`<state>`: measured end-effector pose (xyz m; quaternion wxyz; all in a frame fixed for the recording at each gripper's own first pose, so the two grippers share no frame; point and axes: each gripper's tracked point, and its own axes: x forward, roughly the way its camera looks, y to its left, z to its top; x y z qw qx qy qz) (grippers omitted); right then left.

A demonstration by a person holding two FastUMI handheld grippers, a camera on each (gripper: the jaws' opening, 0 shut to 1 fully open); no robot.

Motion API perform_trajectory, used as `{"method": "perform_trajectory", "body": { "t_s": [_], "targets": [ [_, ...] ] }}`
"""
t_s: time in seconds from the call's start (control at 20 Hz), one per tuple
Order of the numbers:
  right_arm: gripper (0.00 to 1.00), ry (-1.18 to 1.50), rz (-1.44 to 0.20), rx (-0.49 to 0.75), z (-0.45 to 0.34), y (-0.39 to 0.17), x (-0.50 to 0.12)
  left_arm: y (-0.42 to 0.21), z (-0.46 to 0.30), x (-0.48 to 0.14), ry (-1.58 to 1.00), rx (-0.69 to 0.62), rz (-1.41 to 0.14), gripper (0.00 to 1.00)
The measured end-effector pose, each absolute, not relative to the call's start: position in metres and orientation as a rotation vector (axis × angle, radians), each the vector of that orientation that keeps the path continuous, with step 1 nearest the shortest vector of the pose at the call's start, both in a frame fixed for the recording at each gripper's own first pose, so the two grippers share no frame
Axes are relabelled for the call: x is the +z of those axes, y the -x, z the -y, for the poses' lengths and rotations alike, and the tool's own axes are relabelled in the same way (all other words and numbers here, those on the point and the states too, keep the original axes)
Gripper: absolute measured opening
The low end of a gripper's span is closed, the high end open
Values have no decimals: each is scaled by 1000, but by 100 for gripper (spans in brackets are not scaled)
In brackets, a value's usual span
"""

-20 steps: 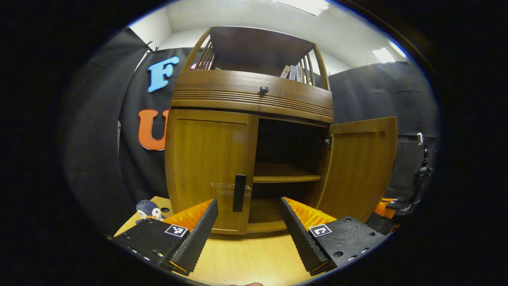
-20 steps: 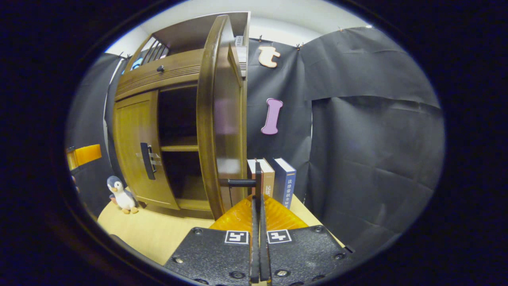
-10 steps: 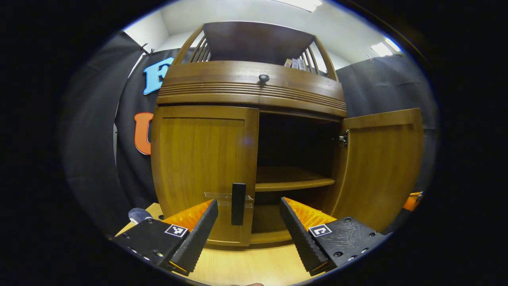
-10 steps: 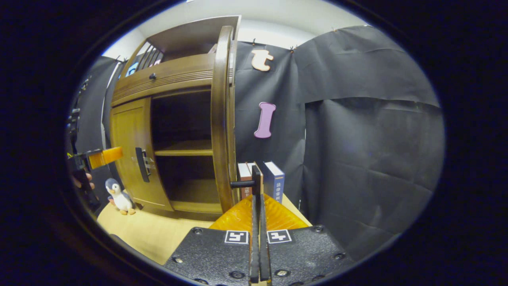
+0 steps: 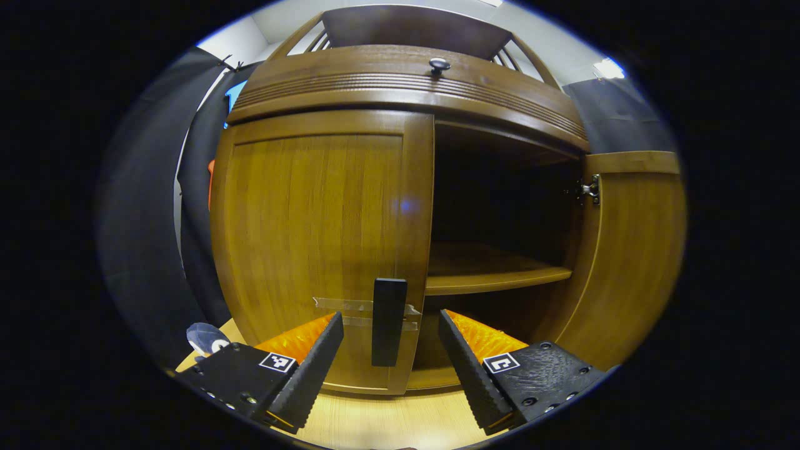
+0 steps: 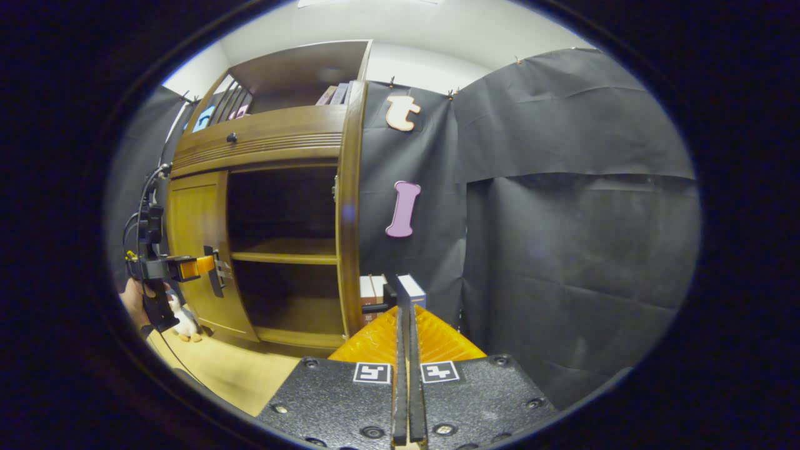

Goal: Open the right door of the double-door shoe cabinet with the right hand, and open the left door with the left hand.

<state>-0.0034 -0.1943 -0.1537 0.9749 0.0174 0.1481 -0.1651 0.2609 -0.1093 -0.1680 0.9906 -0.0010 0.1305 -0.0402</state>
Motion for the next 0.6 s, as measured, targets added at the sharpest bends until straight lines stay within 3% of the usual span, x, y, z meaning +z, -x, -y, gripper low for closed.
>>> {"method": "perform_trajectory", "body": {
  "t_s": [0.05,0.1,0.15,0.2,0.25,0.3,0.35,0.45,0.6],
  "targets": [
    [0,-37,-298,-341,199,6,-153,-266,109,-175,-4,-85,-281,93],
    [5,-40,-297,-351,203,7,-152,-270,107,-179,-19,-76,-283,80],
    [6,-42,-297,-362,208,7,-152,-277,105,-182,-37,-66,-278,95],
    [2,-43,-297,-376,213,9,-151,-281,102,-185,-48,-57,-277,82],
    [7,-43,-299,-389,218,10,-152,-286,101,-189,-44,-54,-285,78],
    [5,-43,-301,-399,222,12,-152,-289,102,-192,-33,-63,-289,64],
    [5,-42,-302,-409,225,13,-151,-293,104,-194,-26,-74,-292,77],
    [8,-38,-300,-430,232,15,-151,-299,104,-197,-43,-76,-294,51],
    [9,-34,-302,-444,234,19,-149,-302,108,-192,-59,-87,-279,53]
  ]
}}
